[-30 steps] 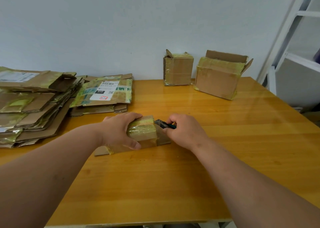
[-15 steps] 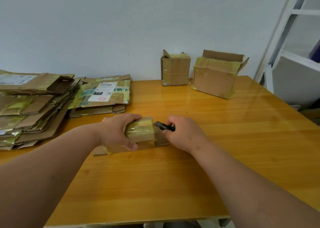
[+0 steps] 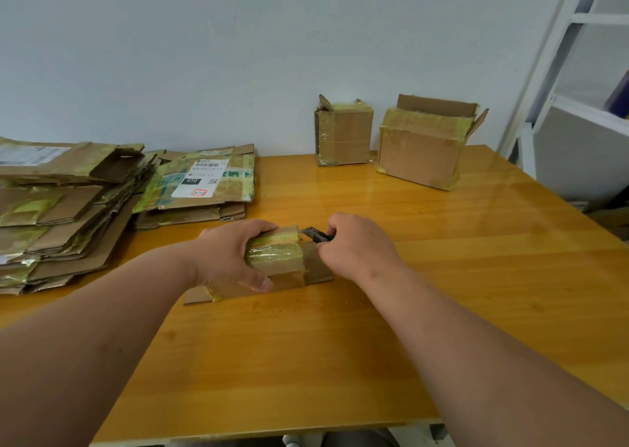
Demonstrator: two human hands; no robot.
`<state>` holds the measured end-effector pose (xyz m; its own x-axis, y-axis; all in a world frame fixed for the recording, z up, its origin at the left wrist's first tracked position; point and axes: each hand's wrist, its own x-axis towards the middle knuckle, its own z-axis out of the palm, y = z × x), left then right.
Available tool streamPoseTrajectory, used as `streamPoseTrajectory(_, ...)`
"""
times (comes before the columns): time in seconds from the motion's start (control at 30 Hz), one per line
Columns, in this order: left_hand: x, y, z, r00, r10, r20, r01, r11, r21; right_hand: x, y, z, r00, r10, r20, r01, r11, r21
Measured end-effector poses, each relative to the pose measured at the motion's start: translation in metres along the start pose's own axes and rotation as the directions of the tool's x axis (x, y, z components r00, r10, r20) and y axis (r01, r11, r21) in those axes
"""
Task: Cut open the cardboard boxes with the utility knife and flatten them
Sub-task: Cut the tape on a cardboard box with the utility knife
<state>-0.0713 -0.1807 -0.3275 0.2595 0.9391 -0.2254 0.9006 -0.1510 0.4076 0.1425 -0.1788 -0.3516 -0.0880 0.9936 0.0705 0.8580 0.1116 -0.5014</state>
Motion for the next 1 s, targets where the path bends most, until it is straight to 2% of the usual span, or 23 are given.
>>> streamPoseTrajectory(0.43,0.005,-0.006,0.0,1.0,0.007,0.016,-0.007,1.0,0.015,0.003,0.003,-0.004,0.988,-0.146,0.058,0.144,0.989,0.026)
streamPoseTrajectory(0.67,0.004,-0.002,-0.002,0.999,0.004,0.035,-0.004,1.0,-0.009,-0.004,0.005,-0.005,0.973,-0.219,0.066,0.222,0.974,-0.041)
streamPoseTrajectory(1.0,0.004,-0.003,-0.001,0.999,0.0,0.036,0.0,1.0,0.011,-0.021,0.006,-0.019,0.941,-0.261,0.216,0.278,0.959,-0.051)
